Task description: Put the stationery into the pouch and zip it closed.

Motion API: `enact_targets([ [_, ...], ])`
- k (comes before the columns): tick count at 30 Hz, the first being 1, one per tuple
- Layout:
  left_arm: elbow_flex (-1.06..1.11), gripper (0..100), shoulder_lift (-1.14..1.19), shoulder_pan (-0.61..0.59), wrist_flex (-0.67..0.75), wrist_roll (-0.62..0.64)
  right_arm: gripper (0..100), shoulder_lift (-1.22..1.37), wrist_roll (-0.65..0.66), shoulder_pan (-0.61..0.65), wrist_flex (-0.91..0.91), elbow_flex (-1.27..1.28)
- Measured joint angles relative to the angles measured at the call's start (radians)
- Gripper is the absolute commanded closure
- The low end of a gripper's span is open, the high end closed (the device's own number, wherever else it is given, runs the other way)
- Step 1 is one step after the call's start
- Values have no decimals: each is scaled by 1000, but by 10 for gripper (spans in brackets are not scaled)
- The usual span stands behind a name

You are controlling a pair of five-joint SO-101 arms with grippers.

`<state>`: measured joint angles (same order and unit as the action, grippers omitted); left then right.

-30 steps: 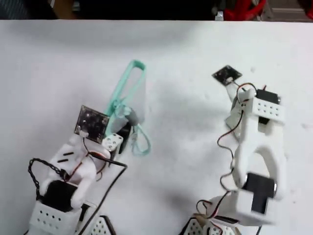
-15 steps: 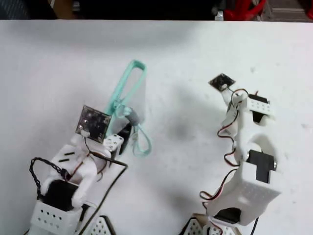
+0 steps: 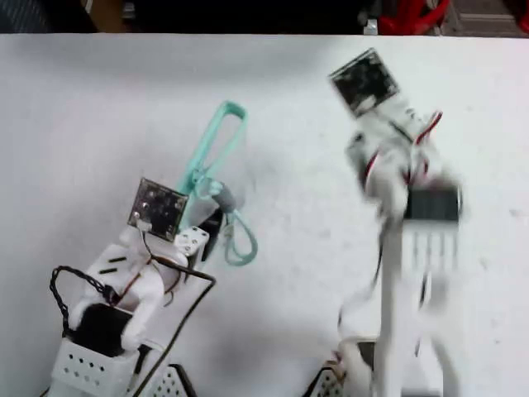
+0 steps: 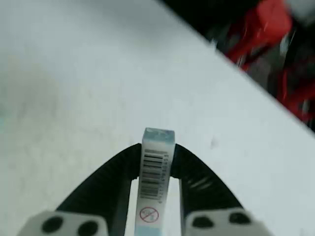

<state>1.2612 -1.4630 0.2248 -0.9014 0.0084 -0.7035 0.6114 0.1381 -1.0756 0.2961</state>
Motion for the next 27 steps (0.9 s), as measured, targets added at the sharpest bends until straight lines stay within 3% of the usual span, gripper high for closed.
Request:
enact_targets([
  [5,0,804,0,0,0,0,981,-215,-226,213,150,-11],
  [9,0,804,0,0,0,0,981,-192,-413,353,279,-8],
  [12,0,804,0,0,0,0,981,-161,-473,454,371,-9],
  [22,0,804,0,0,0,0,981,123,-499,497,485,-9],
  [27,0,804,0,0,0,0,981,163,-585,500,486,-9],
])
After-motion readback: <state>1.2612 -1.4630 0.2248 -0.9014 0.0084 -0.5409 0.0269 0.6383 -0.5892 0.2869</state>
